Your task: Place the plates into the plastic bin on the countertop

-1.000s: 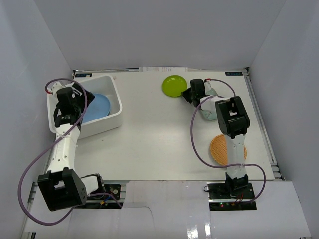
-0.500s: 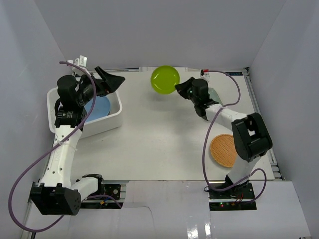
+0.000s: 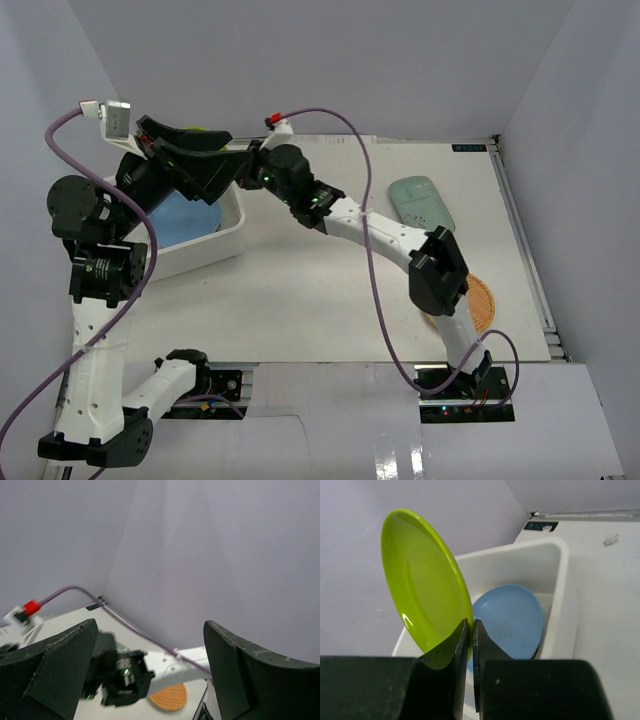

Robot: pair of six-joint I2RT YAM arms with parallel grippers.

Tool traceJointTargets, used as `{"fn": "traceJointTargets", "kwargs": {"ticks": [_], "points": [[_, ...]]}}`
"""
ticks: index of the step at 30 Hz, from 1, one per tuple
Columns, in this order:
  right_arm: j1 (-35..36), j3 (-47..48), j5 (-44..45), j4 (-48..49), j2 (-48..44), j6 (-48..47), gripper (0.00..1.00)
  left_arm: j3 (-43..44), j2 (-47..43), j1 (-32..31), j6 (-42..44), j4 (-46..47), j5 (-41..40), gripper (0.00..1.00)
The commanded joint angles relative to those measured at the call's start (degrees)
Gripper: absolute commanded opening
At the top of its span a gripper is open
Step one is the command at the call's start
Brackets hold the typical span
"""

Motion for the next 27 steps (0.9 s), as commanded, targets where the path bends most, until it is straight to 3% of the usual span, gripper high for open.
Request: {"fn": "traceJointTargets", "kwargs": {"ticks": [1,5,9,12,13,16,18,21,27], "points": [[4.2,14.5,3.7,-8.2,7.2,-4.2,0.08,6.3,2.1,-1.4,1.9,-4.8,-4.0,0.98],[6.6,28.1,3.8,-12.9,18.7,-4.6,0.08,6.8,2.1,-3.0,3.1,-6.2,-5.1,0.98],[7.5,26.6,4.3,-10.8,21.0,-3.0,0.08,3.7,0.9,-3.6,3.7,-7.1,-6.5,0.98],[7.9,25.3,4.5,-9.8,21.5,-3.0,0.33,1.7,0.8,-3.6,4.1,-8.6,-8.2,0.98],[8.0,25.1,4.3,-9.9,21.3,-3.2,0.50,1.4,0.9,-3.6,4.2,-8.8,-8.5,0.98],[8.0,21.5,4.8,-8.1,18.1,-5.0,0.64,1.1,1.9,-3.6,4.4,-10.6,-9.9,0.98],[8.0,18.7,5.9,-6.3,13.6,-6.4,0.64,0.9,2.4,-3.6,4.1,-11.3,-10.0,0.98],[7.3,10.8,7.5,-3.5,5.4,-8.3,0.63,-0.1,3.0,-3.6,2.5,-11.7,-10.7,0.98],[-0.2,-24.8,7.9,7.1,-19.3,-6.3,0.52,-4.9,4.3,-4.5,-2.6,-10.6,-9.9,0.97]]}}
